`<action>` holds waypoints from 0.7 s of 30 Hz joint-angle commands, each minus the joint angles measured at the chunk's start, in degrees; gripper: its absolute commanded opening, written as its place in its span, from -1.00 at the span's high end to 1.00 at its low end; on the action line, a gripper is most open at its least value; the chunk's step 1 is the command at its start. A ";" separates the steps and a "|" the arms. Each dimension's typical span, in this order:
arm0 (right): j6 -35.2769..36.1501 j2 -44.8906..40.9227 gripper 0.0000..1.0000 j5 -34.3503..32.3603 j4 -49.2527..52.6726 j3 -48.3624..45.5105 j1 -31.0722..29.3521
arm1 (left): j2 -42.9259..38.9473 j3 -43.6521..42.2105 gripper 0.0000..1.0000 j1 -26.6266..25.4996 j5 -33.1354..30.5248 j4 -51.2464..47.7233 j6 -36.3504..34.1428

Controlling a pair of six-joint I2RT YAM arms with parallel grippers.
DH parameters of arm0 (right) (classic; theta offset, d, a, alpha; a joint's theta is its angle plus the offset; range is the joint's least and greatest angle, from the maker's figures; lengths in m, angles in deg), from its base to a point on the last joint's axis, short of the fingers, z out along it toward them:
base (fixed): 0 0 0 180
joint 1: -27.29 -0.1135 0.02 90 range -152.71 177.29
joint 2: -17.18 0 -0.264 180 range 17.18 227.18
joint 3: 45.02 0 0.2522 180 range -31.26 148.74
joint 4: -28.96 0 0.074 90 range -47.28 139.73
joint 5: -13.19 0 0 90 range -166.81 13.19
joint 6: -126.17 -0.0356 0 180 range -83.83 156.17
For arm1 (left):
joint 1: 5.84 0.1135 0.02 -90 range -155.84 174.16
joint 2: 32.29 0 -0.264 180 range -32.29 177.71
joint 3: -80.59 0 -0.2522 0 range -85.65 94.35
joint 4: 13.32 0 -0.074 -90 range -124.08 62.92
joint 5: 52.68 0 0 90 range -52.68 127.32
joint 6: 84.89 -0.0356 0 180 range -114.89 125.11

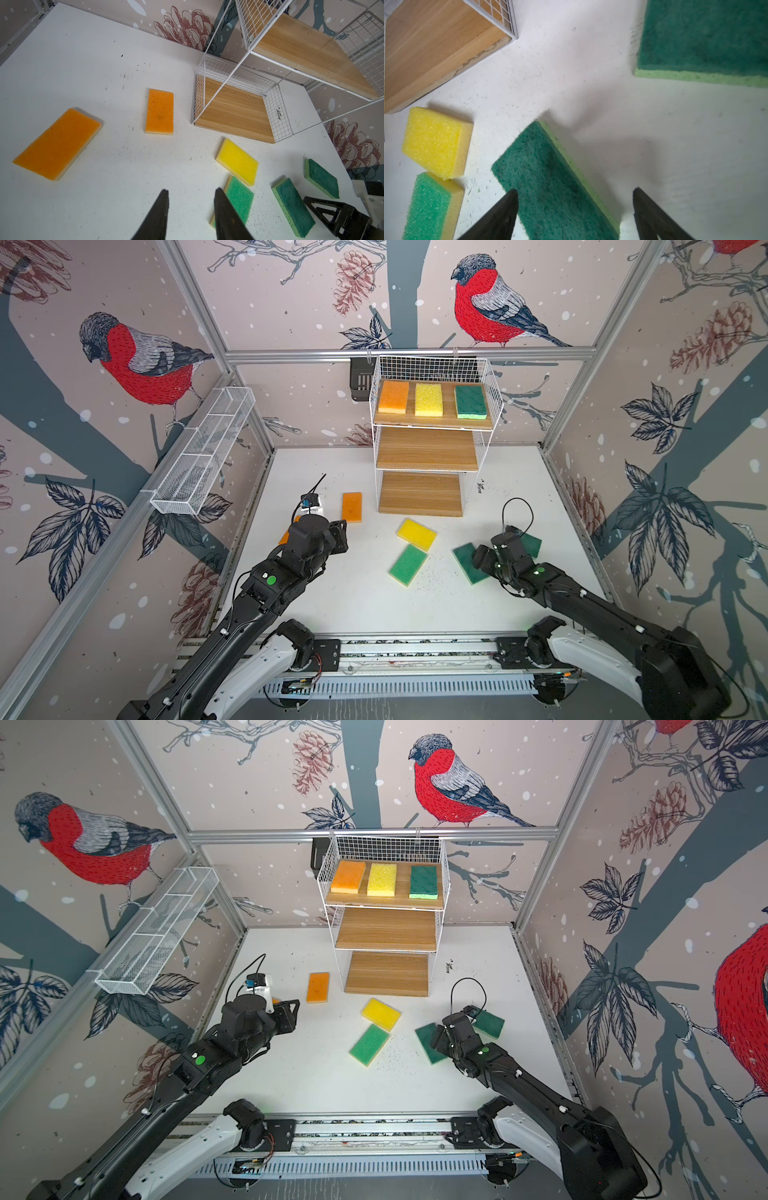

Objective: Place and organize the cleaning sponges onto the shelf
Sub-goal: 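Lower the right gripper and close it on the dark green sponge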

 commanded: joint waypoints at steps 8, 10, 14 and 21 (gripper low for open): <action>0.67 1.12 -0.73 5.29 -6.80 -2.21 -3.70 | -1.75 0.68 0.23 -0.03 0.96 -0.96 1.17; 0.13 1.36 -0.74 4.68 -6.80 -2.05 -5.56 | -2.15 0.79 0.23 -0.04 0.77 -1.38 1.32; -1.29 2.62 -0.73 3.75 -6.54 -1.99 -8.83 | -2.67 0.79 0.23 -0.04 1.02 -1.91 1.67; -3.19 6.95 -0.74 -0.10 -5.17 -0.67 -14.43 | -3.68 0.71 0.22 -0.04 1.12 -2.83 2.03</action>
